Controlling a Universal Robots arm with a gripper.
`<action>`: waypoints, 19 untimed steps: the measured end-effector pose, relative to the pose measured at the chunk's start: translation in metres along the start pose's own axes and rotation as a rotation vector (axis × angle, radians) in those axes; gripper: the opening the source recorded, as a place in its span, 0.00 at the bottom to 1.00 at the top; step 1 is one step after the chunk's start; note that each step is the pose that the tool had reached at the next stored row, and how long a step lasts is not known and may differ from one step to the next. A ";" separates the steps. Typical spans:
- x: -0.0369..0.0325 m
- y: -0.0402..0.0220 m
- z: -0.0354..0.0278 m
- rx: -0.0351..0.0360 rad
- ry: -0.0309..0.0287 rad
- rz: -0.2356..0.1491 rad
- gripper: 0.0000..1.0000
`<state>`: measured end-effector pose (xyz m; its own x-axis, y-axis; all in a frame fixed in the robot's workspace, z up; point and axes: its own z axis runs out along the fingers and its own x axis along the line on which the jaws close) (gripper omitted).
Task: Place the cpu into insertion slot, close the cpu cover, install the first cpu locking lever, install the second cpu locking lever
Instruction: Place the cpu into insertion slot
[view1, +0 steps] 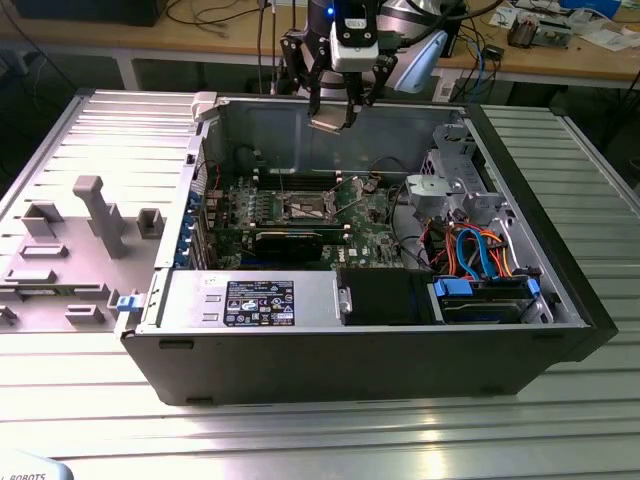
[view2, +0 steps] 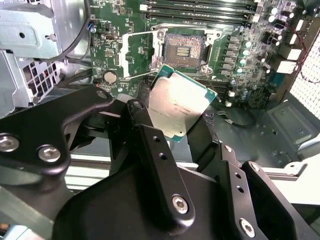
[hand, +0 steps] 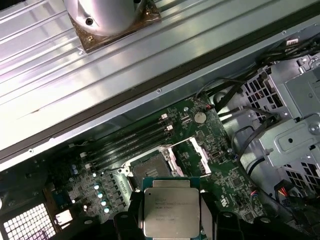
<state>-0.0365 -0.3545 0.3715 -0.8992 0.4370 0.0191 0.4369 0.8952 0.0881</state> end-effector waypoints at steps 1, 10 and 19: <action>0.0000 0.0000 0.0000 -0.0001 -0.0003 0.004 0.54; 0.0000 0.0000 0.0001 -0.0003 -0.0009 0.009 0.54; 0.0000 0.0000 0.0001 -0.0004 -0.0016 0.018 0.54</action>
<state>-0.0365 -0.3545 0.3714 -0.8913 0.4529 0.0191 0.4527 0.8873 0.0882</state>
